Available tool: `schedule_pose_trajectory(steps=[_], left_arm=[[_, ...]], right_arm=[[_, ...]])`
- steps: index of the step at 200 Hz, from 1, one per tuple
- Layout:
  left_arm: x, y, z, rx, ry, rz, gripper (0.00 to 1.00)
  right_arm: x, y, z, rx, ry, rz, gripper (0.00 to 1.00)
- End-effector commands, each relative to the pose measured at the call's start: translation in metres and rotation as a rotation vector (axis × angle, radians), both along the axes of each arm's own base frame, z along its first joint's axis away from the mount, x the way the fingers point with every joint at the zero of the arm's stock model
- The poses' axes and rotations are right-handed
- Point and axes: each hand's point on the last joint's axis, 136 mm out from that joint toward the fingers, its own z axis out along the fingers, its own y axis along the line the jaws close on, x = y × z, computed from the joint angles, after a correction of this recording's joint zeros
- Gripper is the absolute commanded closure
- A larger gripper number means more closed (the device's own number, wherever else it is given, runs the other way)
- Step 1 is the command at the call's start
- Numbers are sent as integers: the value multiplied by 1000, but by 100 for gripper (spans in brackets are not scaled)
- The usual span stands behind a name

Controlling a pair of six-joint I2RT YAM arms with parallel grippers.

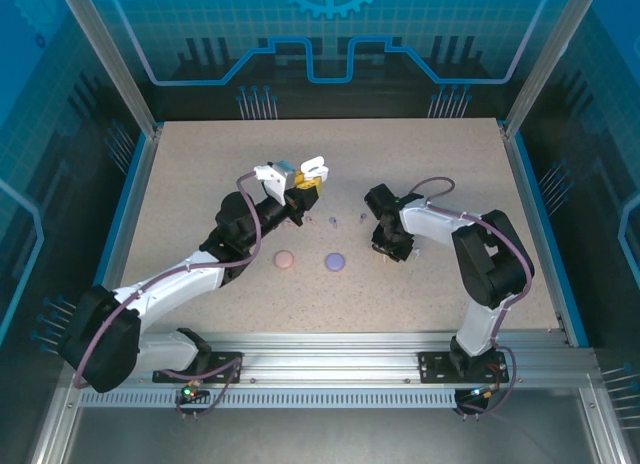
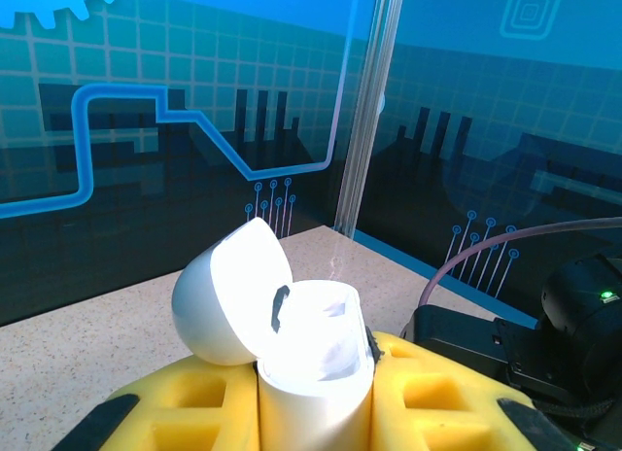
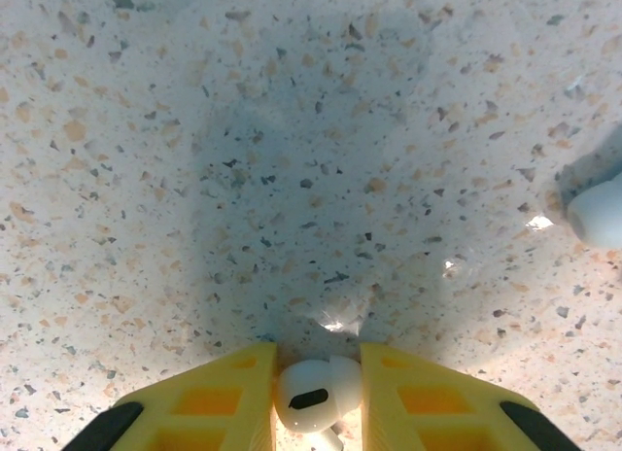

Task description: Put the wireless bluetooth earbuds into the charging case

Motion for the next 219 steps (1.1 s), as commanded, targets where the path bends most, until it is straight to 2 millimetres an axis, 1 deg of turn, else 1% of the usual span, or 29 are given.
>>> schedule_pose_trajectory(steps=[1,18,46,66,84,109,135,156,185,202,219], left_arm=[[-5,-7,16,-11,-47,-37,100],[-7,-6,16,-11,-60,-38,100],[-9,-5,20,-4,-78,-38,100],[-12,-5,25,0,-101,-47,100],[-14,-4,30,2,-128,-44,100],[-17,-3,40,13,-169,-32,100],[-21,-7,48,44,-225,-37,100],[-22,-9,52,76,-267,-13,100],[-26,-19,59,124,-348,27,100],[-23,-21,65,123,-380,70,100],[-18,-20,71,104,-398,108,100]], right_arm=[[1,16,0,63,-37,41,76],[7,17,10,78,-104,66,76],[17,19,34,100,-223,129,75],[27,24,59,124,-324,192,75],[37,25,88,139,-424,237,75],[50,29,142,170,-586,306,75],[61,36,211,214,-767,372,76],[64,41,269,239,-898,420,76],[62,52,345,299,-1075,493,75],[57,61,378,348,-1168,541,75],[51,70,403,392,-1250,583,75]])
